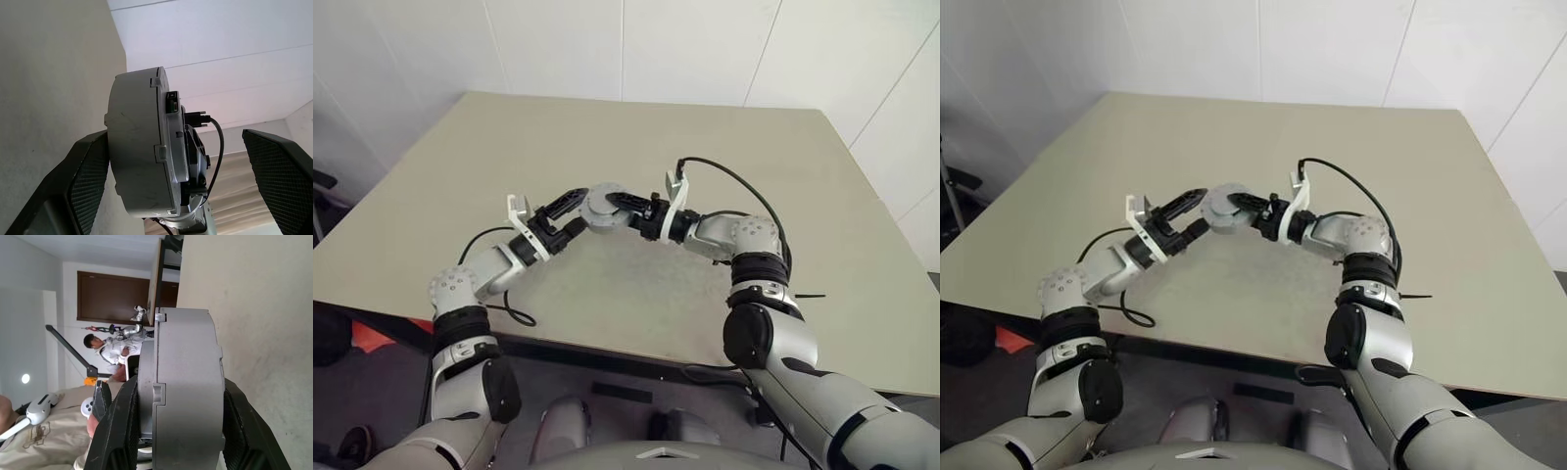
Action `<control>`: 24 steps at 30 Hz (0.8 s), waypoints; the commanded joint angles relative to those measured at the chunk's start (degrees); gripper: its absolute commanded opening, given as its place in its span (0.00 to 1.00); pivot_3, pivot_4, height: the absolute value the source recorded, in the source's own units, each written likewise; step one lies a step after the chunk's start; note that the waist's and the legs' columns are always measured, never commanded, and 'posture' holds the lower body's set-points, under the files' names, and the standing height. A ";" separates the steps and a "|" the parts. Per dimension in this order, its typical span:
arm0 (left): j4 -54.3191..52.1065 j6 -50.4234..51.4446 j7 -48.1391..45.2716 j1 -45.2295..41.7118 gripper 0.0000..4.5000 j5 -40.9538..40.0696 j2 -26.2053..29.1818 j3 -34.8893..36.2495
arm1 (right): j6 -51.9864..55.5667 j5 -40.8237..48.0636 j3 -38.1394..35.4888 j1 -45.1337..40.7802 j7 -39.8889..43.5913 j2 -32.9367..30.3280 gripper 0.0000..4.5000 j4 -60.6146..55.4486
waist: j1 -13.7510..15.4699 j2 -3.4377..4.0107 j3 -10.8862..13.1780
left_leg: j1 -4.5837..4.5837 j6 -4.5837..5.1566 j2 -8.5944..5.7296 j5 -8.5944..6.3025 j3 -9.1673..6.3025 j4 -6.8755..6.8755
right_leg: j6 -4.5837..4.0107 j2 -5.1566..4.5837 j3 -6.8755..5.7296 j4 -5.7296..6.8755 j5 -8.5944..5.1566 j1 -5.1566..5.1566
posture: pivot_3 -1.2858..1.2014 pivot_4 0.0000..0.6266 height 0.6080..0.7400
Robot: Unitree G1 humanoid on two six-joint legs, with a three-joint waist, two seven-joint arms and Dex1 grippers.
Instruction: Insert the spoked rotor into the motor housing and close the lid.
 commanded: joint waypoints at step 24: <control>5.86 -5.16 -6.50 -3.97 0.99 2.76 0.23 -4.32 | -1.03 3.34 0.39 -0.90 0.60 0.55 0.46 -4.08 | 0.58 0.00 0.00 | -0.05 -0.13 0.02 -0.08 -0.12 0.56 | 0.10 -0.02 0.01 0.39 0.05 0.03 | 0.52 0.00 1.00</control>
